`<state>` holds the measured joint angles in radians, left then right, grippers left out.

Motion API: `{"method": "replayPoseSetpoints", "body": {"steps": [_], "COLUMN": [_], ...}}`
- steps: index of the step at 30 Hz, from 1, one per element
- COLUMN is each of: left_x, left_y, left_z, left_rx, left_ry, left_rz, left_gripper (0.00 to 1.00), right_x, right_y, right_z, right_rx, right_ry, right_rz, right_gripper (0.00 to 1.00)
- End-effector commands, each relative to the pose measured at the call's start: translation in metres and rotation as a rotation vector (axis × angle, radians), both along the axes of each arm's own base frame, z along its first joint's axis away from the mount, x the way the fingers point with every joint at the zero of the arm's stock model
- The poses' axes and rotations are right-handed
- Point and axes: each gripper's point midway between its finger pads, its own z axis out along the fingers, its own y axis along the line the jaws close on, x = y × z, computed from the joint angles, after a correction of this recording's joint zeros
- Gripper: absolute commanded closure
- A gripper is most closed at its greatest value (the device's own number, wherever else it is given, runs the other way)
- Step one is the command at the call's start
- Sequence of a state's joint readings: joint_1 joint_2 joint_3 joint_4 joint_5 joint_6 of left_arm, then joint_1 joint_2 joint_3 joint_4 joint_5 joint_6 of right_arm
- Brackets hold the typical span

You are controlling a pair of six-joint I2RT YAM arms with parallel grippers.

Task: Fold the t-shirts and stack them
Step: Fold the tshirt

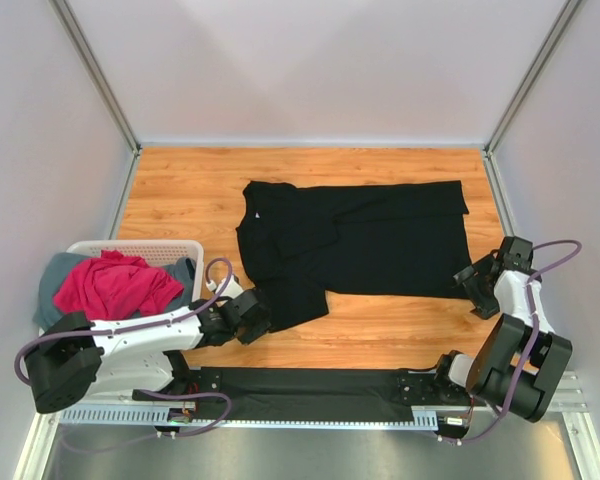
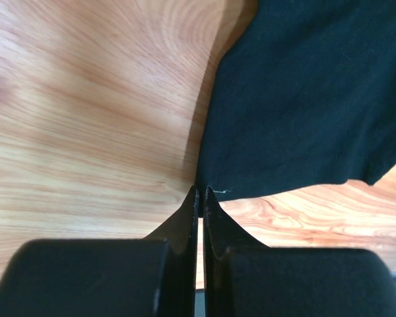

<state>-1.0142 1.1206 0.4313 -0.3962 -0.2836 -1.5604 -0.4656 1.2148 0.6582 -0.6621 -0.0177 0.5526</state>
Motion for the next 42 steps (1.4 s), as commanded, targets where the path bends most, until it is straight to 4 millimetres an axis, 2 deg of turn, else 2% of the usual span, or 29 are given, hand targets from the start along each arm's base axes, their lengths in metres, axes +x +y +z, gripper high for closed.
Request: {"method": "replayPoseSetpoints", "body": {"steps": [1,6,9,12,17,24,29,33,36,42], "left_x": [0.008,0.013,0.018,0.019,0.017,0.021,0.023,0.029,0.037,0.053], "left_y": [0.011,0.010,0.011,0.015,0.017,0.022,0.026,0.030,0.032,0.031], "left_z": [0.007,0.014,0.026,0.028,0.023,0.029,0.030,0.042,0.056,0.083], "left_rx": [0.060,0.065,0.075,0.093,0.082,0.090,0.104,0.144,0.182,0.231], "left_ry": [-0.048,-0.083,-0.123,-0.135,-0.130,-0.165,-0.174,-0.212,-0.250,-0.322], "left_rz": [0.009,-0.004,-0.017,-0.021,-0.002,0.007,0.012,0.009,0.000,-0.001], "left_gripper": [1.00,1.00,1.00,1.00,1.00,1.00,1.00,1.00,1.00,1.00], "right_x": [0.008,0.008,0.018,0.023,0.032,0.052,0.057,0.057,0.058,0.069], "right_y": [-0.008,-0.026,-0.038,-0.048,-0.055,-0.069,-0.068,-0.068,-0.068,-0.066], "right_z": [-0.006,-0.018,-0.021,-0.024,-0.021,-0.009,-0.017,-0.017,-0.009,0.016], "right_rx": [-0.022,-0.051,-0.066,-0.068,-0.063,-0.095,-0.069,-0.070,-0.071,-0.064], "right_ry": [-0.014,0.038,0.022,0.023,0.005,-0.058,-0.045,-0.043,-0.052,-0.117], "right_rz": [-0.002,-0.050,-0.075,-0.101,-0.106,-0.100,-0.087,-0.084,-0.088,-0.061], "right_gripper": [0.27,0.32,0.33,0.34,0.43,0.51,0.65,0.84,0.99,1.00]}}
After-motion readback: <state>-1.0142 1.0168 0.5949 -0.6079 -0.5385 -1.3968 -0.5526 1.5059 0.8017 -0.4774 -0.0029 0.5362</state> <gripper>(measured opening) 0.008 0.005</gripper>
